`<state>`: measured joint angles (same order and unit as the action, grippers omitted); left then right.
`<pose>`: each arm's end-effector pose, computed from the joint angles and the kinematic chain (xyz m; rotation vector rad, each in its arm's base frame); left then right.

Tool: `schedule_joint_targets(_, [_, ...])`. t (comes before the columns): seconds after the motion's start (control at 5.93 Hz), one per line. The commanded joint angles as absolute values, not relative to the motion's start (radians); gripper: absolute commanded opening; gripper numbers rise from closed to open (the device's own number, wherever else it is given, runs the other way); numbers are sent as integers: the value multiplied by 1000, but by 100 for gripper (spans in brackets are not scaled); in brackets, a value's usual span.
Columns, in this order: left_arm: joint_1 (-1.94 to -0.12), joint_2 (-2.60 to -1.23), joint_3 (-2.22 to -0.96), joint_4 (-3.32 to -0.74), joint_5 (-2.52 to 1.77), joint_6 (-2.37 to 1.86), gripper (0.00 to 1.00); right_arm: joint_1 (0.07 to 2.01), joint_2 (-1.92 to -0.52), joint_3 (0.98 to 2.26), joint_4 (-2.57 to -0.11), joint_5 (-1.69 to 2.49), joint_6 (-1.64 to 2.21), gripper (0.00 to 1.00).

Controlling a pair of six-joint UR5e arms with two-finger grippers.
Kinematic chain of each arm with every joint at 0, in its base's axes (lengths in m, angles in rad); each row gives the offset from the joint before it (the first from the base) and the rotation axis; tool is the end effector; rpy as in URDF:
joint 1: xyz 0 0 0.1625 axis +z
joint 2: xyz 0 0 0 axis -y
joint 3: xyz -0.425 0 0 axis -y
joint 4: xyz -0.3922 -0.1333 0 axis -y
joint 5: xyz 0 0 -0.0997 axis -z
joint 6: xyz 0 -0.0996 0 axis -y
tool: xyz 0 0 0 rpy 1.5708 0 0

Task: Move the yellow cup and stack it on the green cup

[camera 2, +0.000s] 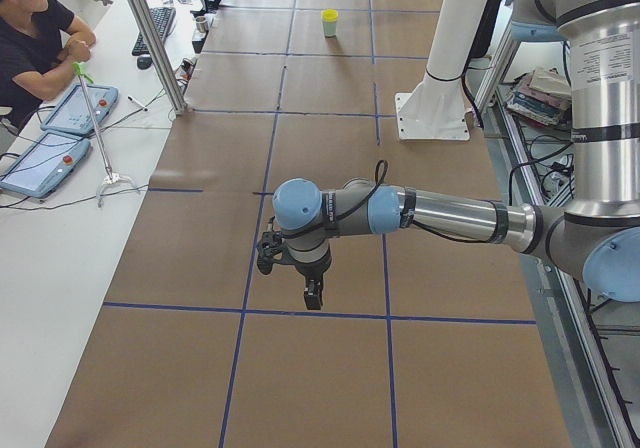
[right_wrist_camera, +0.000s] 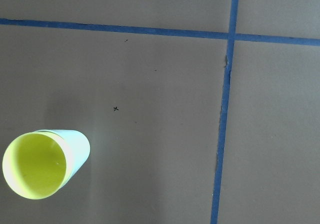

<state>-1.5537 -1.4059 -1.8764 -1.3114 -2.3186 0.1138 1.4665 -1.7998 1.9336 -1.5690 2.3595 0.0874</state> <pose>-0.0586 -0.4100 0.6110 -0.0769 0.7517 0.0802 0.0206 -0.4048 0.5802 0.0525 -0.7962 -0.0695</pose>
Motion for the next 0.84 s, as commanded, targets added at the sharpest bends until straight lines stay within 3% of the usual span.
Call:
schedule_joint_targets(0.0, [-1557, -1393, -1864, -1319, -2306, 138, 100, 1466, -1816, 1937, -1549, 2344, 84, 100])
schedule_joint_targets(0.68, [-1562, -1359, -1893, -1322, -2318, 135, 100, 1466, -1833, 1956, -1545, 2356, 86, 100])
